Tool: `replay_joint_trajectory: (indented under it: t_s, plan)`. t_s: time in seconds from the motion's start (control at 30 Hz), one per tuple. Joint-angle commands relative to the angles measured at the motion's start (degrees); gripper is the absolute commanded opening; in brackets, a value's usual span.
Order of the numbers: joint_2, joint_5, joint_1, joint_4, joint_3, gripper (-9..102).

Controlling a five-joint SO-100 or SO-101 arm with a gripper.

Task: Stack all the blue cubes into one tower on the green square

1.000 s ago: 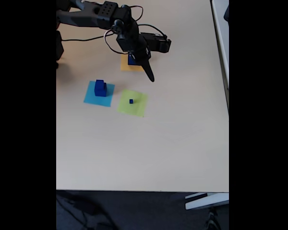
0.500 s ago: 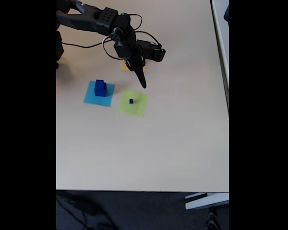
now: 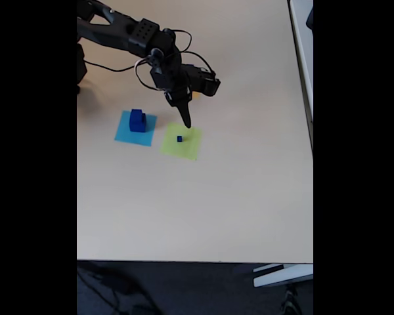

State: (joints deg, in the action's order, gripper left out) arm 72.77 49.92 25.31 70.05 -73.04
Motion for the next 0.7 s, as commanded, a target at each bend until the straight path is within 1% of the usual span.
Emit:
replay_joint_trajectory:
  t_s: [0.0, 0.23, 0.67]
  plan:
    - [-0.1, -0.6, 1.6, -1.6, 0.6, 32]
    - [-4.6, -0.3, 2.8, -1.6, 3.4, 31]
    - [-9.5, 0.4, 4.4, -5.2, 4.0, 29]
